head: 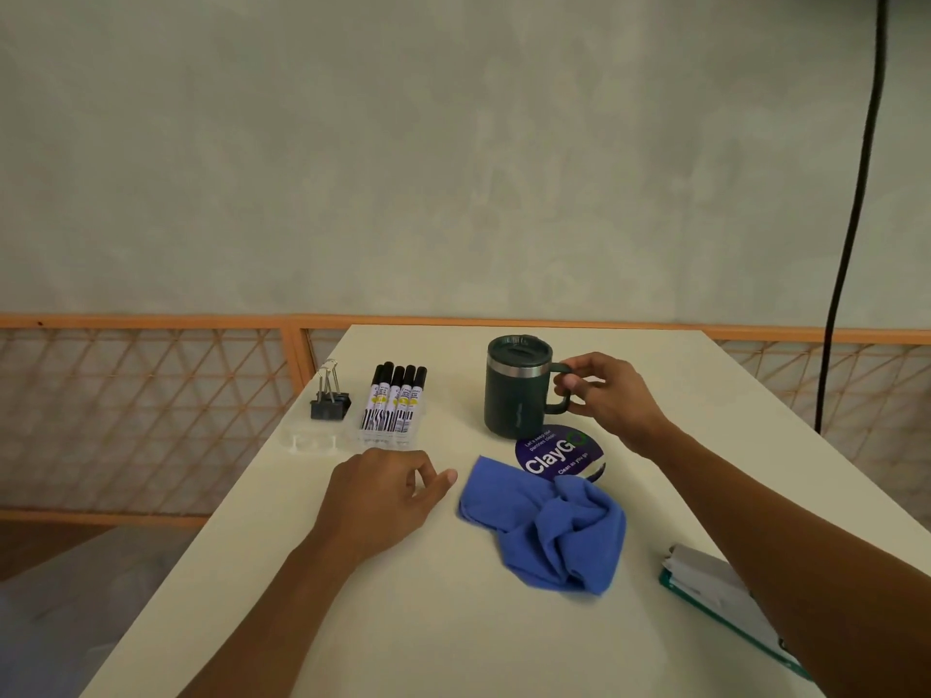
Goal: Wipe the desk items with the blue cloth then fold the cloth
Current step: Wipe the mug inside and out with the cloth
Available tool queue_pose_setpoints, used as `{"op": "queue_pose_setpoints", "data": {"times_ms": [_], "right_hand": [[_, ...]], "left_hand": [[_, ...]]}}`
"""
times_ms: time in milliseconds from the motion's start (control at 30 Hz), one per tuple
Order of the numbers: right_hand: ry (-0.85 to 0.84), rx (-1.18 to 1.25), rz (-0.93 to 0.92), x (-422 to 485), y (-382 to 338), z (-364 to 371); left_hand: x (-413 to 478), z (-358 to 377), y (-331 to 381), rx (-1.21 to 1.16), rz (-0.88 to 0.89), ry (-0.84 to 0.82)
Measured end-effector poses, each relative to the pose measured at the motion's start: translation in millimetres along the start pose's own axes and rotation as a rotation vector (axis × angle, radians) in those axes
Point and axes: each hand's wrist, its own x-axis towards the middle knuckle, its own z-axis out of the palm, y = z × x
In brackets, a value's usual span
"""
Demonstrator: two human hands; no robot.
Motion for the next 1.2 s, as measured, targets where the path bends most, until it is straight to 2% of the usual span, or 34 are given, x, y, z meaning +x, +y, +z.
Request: {"op": "queue_pose_setpoints", "data": {"times_ms": [433, 800, 1100, 1200], "right_hand": [[-0.028, -0.086, -0.032, -6.3, 4.0, 3.2], [0.066, -0.214, -0.055, -8.2, 1.4, -1.4], [0.02, -0.205, -0.05, -20.5, -1.6, -3.8], [0.034, -0.181, -0.039, -22.5, -2.8, -2.5]], "left_hand": [[0.9, 1.6, -0.9, 0.028, -0.007, 0.008], [0.1, 1.1, 2.2, 0.01, -0.001, 0.008], [5.6, -3.8, -13.7, -0.034, -0.094, 0.219], [7.4, -4.0, -19.2, -0.021, -0.155, 0.235]]}}
